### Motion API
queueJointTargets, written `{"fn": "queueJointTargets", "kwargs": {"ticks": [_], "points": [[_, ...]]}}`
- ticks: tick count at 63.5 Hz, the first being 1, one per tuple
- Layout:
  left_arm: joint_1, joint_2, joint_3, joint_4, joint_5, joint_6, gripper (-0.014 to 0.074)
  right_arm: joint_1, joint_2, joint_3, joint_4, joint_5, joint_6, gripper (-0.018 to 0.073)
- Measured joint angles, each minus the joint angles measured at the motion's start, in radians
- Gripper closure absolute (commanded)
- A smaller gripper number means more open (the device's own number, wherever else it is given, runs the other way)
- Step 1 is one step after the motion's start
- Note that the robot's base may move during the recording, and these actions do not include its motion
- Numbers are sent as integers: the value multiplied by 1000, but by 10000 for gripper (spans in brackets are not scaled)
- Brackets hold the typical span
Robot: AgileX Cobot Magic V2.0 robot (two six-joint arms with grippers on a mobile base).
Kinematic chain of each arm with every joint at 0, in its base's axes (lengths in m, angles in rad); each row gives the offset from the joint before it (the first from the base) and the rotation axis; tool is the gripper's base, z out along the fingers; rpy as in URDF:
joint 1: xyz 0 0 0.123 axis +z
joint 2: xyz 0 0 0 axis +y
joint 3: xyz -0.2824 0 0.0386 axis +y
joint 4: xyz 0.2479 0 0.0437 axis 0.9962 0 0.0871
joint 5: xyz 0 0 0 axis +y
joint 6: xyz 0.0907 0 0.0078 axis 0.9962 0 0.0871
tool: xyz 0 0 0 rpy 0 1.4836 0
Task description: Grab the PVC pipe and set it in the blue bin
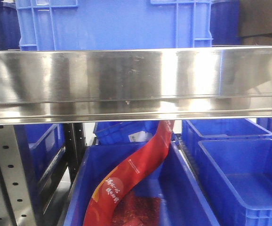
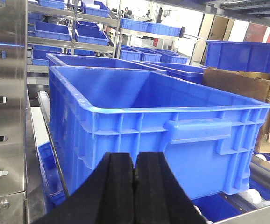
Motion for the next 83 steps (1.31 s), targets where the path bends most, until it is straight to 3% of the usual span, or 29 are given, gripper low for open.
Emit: {"fn": "queueJointTargets", "kwargs": {"ticks": [46, 55, 69, 83], "points": [[0, 0, 0, 0, -2, 0, 707, 0, 0, 0, 0, 0, 0, 727], [7, -29, 42, 51, -38, 0, 707, 0, 0, 0, 0, 0, 0, 727], [111, -236, 276, 132, -54, 0, 707, 0, 0, 1, 0, 0, 0, 727], [266, -533, 508, 204, -54, -4, 707, 0, 0, 2, 0, 0, 0, 727]]}}
